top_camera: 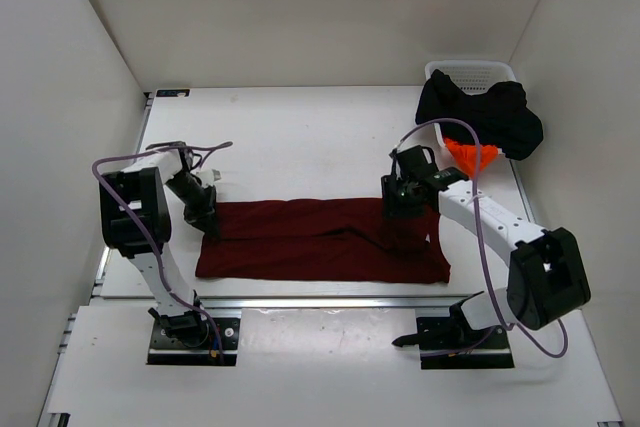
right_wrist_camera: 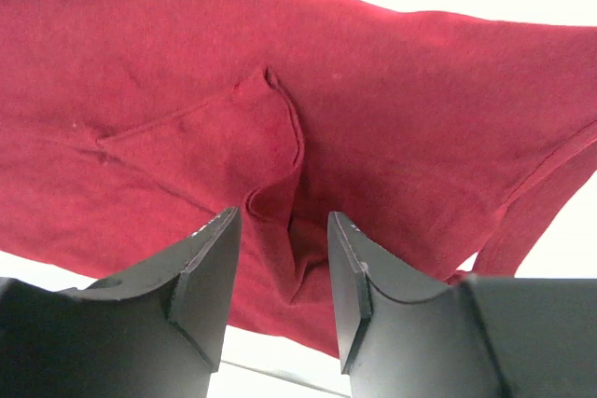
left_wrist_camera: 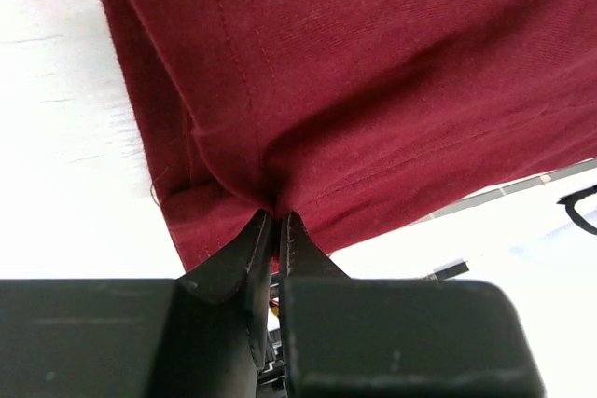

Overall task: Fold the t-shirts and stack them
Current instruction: Fold the other side of the tshirt into a rectangle

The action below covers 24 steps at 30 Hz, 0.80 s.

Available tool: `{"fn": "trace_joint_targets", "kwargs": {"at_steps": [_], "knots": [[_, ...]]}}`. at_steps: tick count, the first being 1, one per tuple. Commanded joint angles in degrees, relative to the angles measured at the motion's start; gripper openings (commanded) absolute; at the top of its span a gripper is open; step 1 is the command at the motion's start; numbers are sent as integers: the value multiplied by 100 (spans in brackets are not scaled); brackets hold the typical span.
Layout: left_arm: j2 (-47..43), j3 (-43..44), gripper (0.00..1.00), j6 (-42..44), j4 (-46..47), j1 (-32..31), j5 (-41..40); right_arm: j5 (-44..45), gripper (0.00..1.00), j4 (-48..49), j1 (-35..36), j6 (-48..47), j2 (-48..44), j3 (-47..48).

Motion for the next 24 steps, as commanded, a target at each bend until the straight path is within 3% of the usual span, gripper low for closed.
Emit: {"fn": "trace_joint_targets", "kwargs": {"at_steps": [1, 11, 13, 15, 16, 18, 21, 24], "knots": [[-296, 258, 4, 52, 120, -38, -62, -344, 41, -93, 44, 90, -307, -176], [-261, 549, 5, 88, 85, -109, -334, -732, 36, 303, -157, 336, -352, -783], [-278, 601, 6, 131, 76, -136, -439, -811, 27, 513, -96, 230, -282, -774], [-278, 645, 6, 122, 94, -135, -457, -898, 6, 689, -131, 143, -212, -765], [-278, 733, 6, 131, 102, -144, -413, -960, 0, 794, -200, 160, -177, -748], [-208, 847, 6, 157, 146, -179, -448, -1013, 1, 910, -359, 99, -124, -731], [-42, 1356, 5, 192, 243, -284, -641, -760, 0, 1173, -588, -225, 87, -310], [222, 2452, 4, 210, 401, -346, -791, -461, 0, 858, -754, -761, 674, 996]]}}
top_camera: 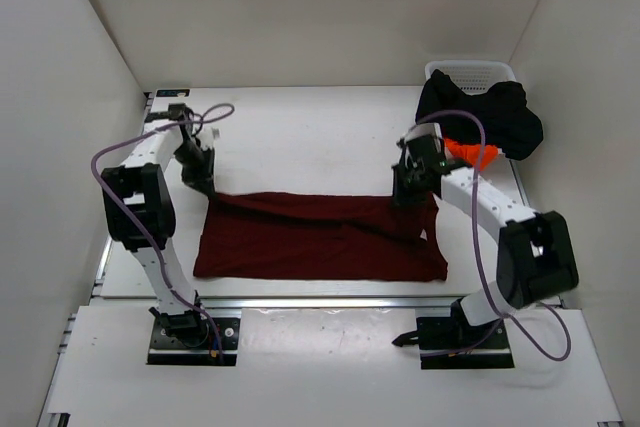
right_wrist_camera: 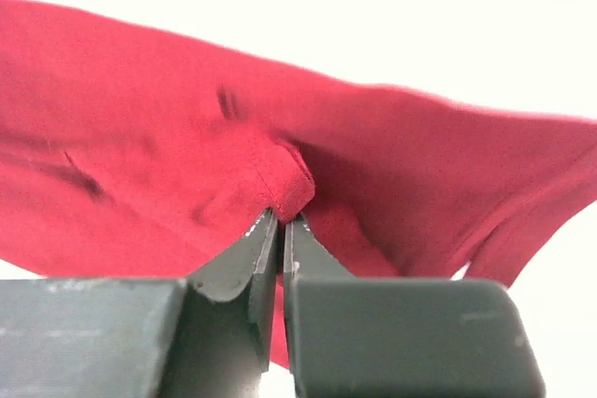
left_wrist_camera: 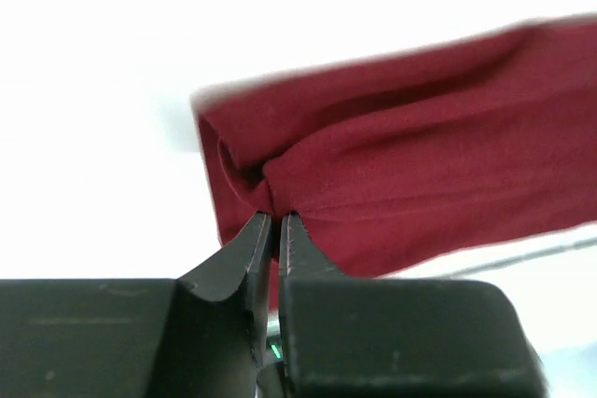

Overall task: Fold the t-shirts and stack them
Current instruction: Fold the other side of the tshirt into a rectangle

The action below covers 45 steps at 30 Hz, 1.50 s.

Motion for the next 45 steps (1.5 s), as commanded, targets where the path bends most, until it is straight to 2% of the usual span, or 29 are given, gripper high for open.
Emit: {"fn": "trace_joint_targets", "kwargs": {"at_steps": [1, 3, 5, 7, 8, 10, 12, 16, 24, 27, 31, 34, 35, 37, 38, 40, 41, 42, 43, 45], "knots": [[46, 1063, 4, 140, 460, -95, -231, 443, 0, 298, -134, -718, 398, 1321], [55, 1476, 5, 211, 801, -191, -494, 636, 0, 218, -125, -782, 513, 1666], [-24, 1495, 3, 325, 1074, -375, -924, 751, 0, 262, -134, -747, 365, 1807], [-183, 1329, 4, 535, 1373, -394, -1206, 1014, 1, 288, -3, -877, 110, 1676], [-357, 1076, 5, 632, 1549, -646, -1259, 1268, 0, 323, 172, -982, -82, 1536], [-639, 531, 5, 755, 1682, -702, -1251, 1436, 0, 324, 367, -1054, -347, 1202], [-973, -171, 4, 817, 1875, -833, -1303, 1376, 0, 227, 542, -949, -689, 745], [-1308, -1051, 2, 896, 1999, -807, -1488, 798, 0, 235, 612, -545, -1094, 33], [-1747, -1782, 0, 1195, 1699, -544, -1690, 611, 0, 490, 631, -70, -1657, -996], [-1853, -2073, 0, 1292, 1621, -631, -1716, 314, 0, 683, 648, -26, -1754, -1242], [-1914, -2371, 1, 1257, 1691, -807, -1743, 365, 0, 833, 885, -8, -1632, -1375], [-1809, -2407, 2, 1099, 1709, -860, -1726, 225, 0, 912, 754, 106, -1666, -1462], [-1765, -2416, 3, 1099, 1717, -869, -1743, 242, 1, 947, 727, 106, -1666, -1454], [-1721, -2363, 6, 1098, 1726, -904, -1857, 189, 16, 869, 736, 98, -1675, -1463], [-1695, -2346, 9, 1116, 1726, -913, -1883, 189, 19, 799, 701, 106, -1710, -1454], [-1712, -2319, 22, 1063, 1700, -852, -1997, 180, 26, 597, 674, 124, -1762, -1454], [-1712, -2310, 41, 1037, 1700, -869, -2059, 180, 27, 491, 622, 141, -1867, -1497], [-1756, -2328, 49, 968, 1665, -843, -2068, 189, 29, 351, 587, 176, -1964, -1550], [-1800, -2336, 52, 984, 1674, -834, -2086, 206, 29, 280, 569, 194, -2052, -1559], [-2062, -2424, 64, 976, 1682, -860, -2182, 224, 30, 131, 543, 282, -2342, -1594]]}}
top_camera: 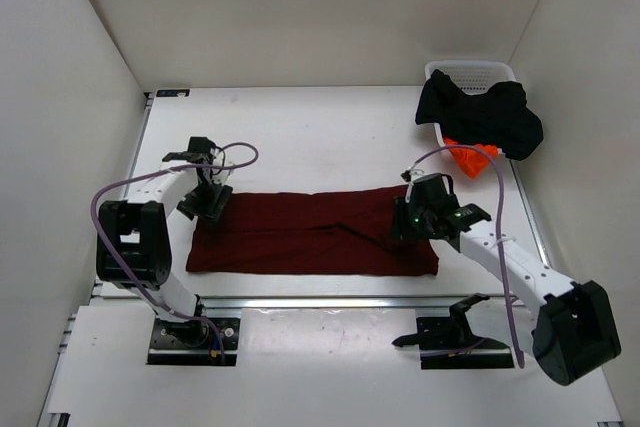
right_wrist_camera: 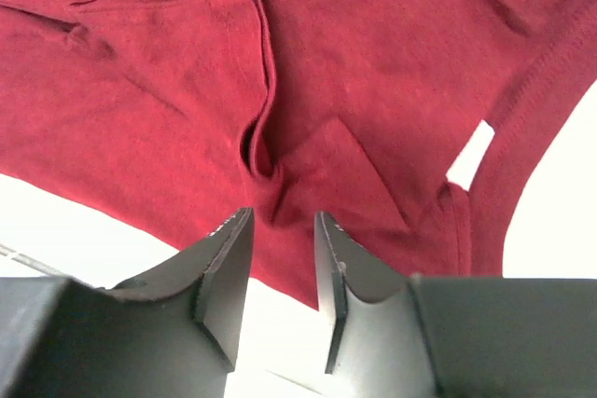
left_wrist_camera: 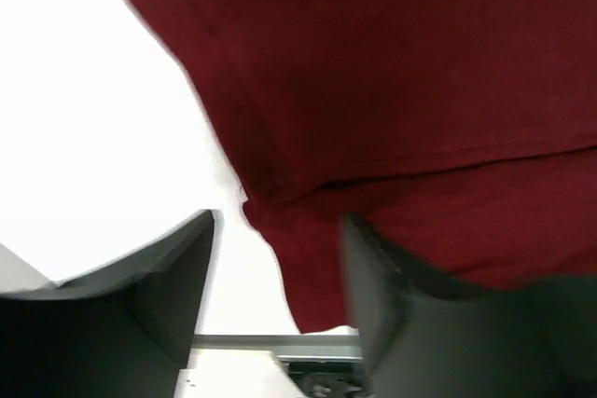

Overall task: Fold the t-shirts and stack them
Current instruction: Fold the other side of the tshirt into a rectangle

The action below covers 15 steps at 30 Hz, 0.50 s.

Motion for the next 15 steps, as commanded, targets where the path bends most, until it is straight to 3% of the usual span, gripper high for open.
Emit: {"fn": "trace_joint_targets", "kwargs": {"at_steps": [1, 6, 10, 15], "knots": [[-516, -55, 72, -24, 45, 10, -285, 10, 30, -231, -50, 173, -500, -32], [-1368, -275, 89, 134, 440, -25, -470, 159, 39, 541, 82, 165, -179, 407], [-1519, -380, 92, 74, 433, -69, -523, -121, 46, 868, 223, -221, 1077, 1091], [-1501, -486, 91, -76, 318, 89, -514, -183, 47, 737, 276, -758, 2160, 1707]]}}
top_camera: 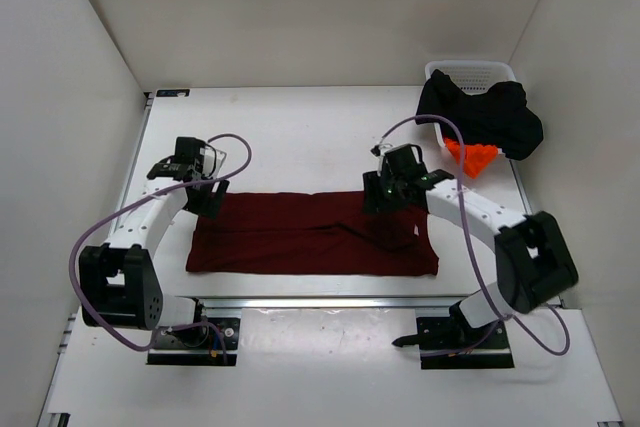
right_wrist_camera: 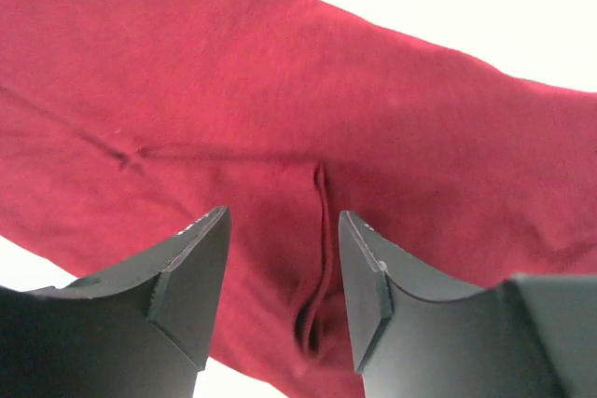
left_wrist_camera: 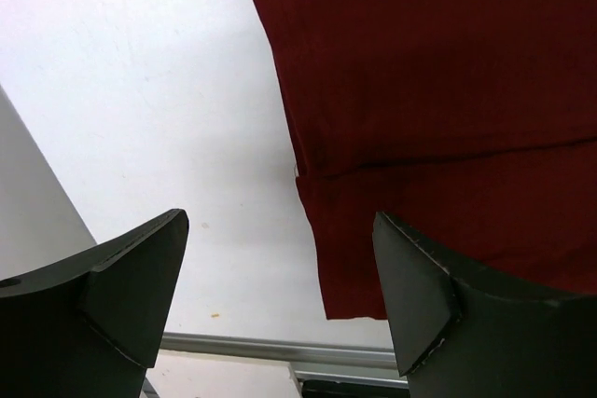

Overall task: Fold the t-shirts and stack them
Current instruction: Fold the other side of the tshirt into a rectangle

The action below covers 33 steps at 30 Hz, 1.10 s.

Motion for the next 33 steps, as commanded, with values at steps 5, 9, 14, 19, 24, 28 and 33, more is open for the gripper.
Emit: {"fn": "trace_joint_targets", "kwargs": {"at_steps": [5, 9, 14, 19, 24, 28, 33], "knots": [[-206, -327, 91, -95, -21, 45, -195, -90, 49, 44, 85, -531, 730, 343], [-198, -310, 90, -122, -12, 27, -187, -352, 50, 369, 121, -549, 783, 149], [-92, -196, 90, -192, -91, 10, -108, -529, 33, 300, 253, -496, 933, 166], [-109, -257, 90, -157, -47, 10, -204, -416, 13, 282, 402, -436, 433, -78], [-101, -292, 90, -192, 23, -43, -213, -537, 2, 475, 691, -435, -516, -658], [-74, -292, 91, -192, 41, -51, -213, -1047, 5, 695, 876, -453, -843, -1160], [5, -214, 90, -139, 49, -87, -248, -1134, 28, 459, 1315, -637, -580, -1214]]}}
